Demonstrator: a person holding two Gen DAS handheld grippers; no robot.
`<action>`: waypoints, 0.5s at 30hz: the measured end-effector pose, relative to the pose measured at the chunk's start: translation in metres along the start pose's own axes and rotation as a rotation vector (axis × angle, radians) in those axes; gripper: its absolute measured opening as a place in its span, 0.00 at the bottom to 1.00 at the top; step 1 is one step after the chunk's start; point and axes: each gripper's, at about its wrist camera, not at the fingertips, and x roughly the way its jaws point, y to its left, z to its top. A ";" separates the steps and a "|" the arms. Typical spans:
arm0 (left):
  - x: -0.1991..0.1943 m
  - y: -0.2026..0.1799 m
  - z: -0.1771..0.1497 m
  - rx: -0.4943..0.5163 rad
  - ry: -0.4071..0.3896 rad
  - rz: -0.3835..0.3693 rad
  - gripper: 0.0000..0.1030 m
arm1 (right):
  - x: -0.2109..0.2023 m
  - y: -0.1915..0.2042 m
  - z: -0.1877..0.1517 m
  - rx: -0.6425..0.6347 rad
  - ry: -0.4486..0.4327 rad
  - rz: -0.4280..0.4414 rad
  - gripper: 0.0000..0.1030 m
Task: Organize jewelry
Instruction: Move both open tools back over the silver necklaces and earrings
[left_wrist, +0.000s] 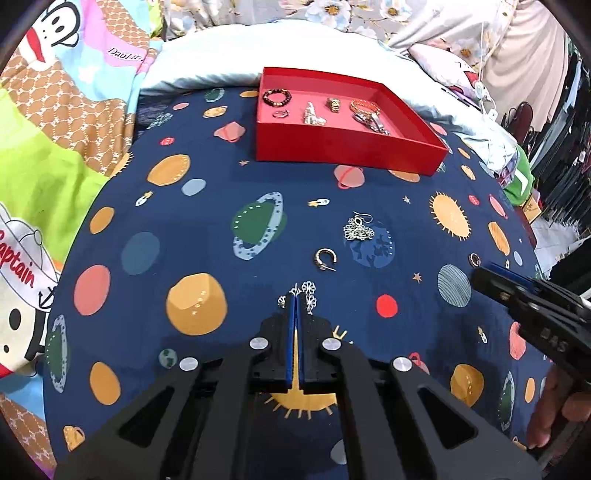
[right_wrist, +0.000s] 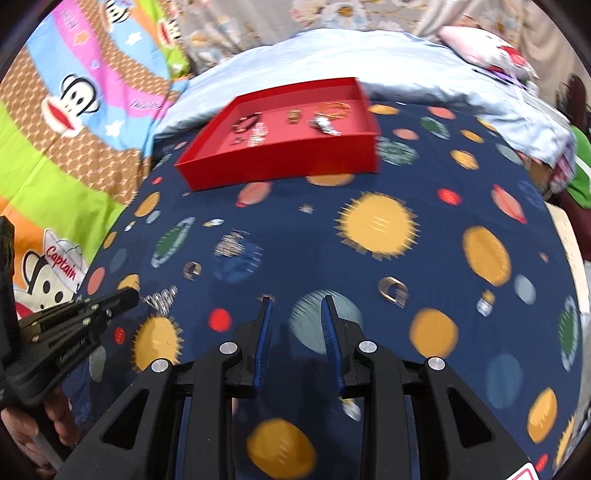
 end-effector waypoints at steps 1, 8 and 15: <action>-0.002 0.002 0.000 -0.004 -0.001 -0.001 0.00 | 0.005 0.006 0.004 -0.012 0.003 0.014 0.26; -0.011 0.013 0.002 -0.030 -0.013 -0.008 0.00 | 0.038 0.030 0.030 -0.054 0.017 0.056 0.26; -0.015 0.017 0.005 -0.041 -0.022 -0.030 0.00 | 0.068 0.037 0.050 -0.070 0.041 0.055 0.25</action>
